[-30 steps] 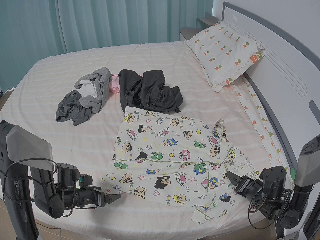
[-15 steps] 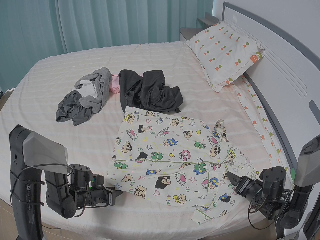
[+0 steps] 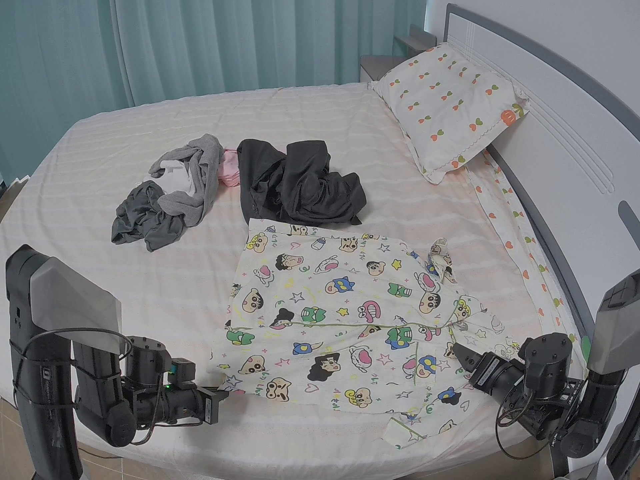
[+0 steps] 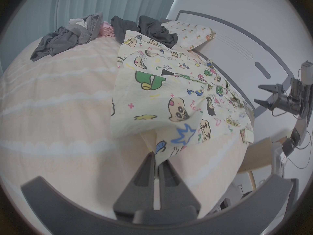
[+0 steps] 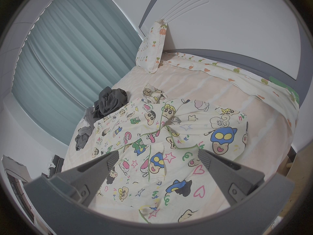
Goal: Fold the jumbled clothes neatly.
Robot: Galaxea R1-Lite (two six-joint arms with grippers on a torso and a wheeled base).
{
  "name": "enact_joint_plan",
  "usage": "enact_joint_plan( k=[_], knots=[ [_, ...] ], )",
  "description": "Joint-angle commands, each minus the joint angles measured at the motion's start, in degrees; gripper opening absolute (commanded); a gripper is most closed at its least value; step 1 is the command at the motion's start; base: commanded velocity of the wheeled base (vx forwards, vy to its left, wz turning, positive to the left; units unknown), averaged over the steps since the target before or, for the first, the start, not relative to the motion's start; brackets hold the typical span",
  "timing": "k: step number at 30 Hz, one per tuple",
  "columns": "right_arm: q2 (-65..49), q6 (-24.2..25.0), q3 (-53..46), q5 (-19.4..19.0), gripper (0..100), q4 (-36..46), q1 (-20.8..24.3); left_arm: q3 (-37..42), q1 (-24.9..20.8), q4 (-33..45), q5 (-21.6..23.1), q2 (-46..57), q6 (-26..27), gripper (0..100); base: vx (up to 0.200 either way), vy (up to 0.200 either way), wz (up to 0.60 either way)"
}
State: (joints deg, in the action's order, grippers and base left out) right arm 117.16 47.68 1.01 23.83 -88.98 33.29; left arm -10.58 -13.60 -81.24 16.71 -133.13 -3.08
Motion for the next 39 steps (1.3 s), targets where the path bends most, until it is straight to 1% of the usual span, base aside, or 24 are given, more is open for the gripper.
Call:
enact_joint_plan(
  k=[1, 3, 7, 12, 16, 18, 23, 27, 34, 35, 36, 37, 39],
  knots=[
    [-0.01, 0.05, -1.01, -0.01, 100, -0.76, 0.02, 6.10, 1.56, -0.41, 0.07, 2.35, 5.28, 0, 0.000, 0.000, 0.00],
    [0.08, 0.05, -1.01, -0.01, 100, -0.76, 0.02, 8.03, 2.44, -0.50, 0.07, 2.70, 8.62, 0, 0.000, 0.000, 0.00],
    [-0.01, 0.05, -1.01, -0.01, 100, -0.76, 0.02, 9.70, 5.26, -0.68, 0.07, 3.32, 12.84, 0, 0.000, 0.000, 0.00],
    [-0.01, 0.05, -1.01, -0.01, 100, -0.76, 0.02, 10.14, 8.16, -0.06, 0.07, 3.32, 13.63, 0, 0.000, 0.000, 0.00],
    [-0.01, 0.05, -1.01, -0.01, 100, -0.76, 0.02, 10.14, 8.59, 0.12, 0.16, 3.23, 13.98, 0, 0.000, 0.000, 0.00],
    [-0.01, 0.05, -1.01, -0.01, 100, -0.76, 0.02, 10.14, 8.59, 1.43, 0.34, 3.14, 15.04, 0, 0.000, 0.000, 0.00],
    [-0.01, 0.05, -1.01, -0.01, 100, -0.76, 0.02, 10.14, 9.03, 8.11, 0.60, 3.49, 21.72, 0, 0.000, 0.000, 0.00],
    [-0.01, 0.05, -1.01, -0.01, 100, -0.76, 0.02, 10.14, 9.56, 10.31, 0.69, 4.37, 22.68, 0, 0.000, 0.000, 0.00],
    [-0.01, 0.05, -1.01, -0.01, 100, -0.76, 0.02, 10.14, 11.23, 16.46, 1.13, 7.54, 25.23, 0, 0.000, 0.000, 0.00],
    [-0.01, 0.05, -1.01, -0.01, 100, -0.76, 0.02, 10.14, 11.23, 16.90, 1.30, 7.71, 25.41, 100, 0.000, 0.000, 0.00],
    [-0.01, 0.05, -1.01, -0.01, 100, -0.76, 0.02, 10.14, 11.58, 19.89, 2.89, 9.12, 26.20, 100, 0.000, 0.000, 0.00],
    [-0.09, 0.05, -1.01, -0.01, 100, -0.76, 0.02, 10.14, 11.67, 20.68, 3.33, 9.56, 26.38, 100, 0.000, 0.000, 0.00],
    [-0.18, 0.05, -1.01, -0.01, 100, -0.76, 0.02, 10.14, 11.93, 24.90, 4.47, 12.20, 26.46, 100, 0.000, 0.000, 0.00]
  ],
)
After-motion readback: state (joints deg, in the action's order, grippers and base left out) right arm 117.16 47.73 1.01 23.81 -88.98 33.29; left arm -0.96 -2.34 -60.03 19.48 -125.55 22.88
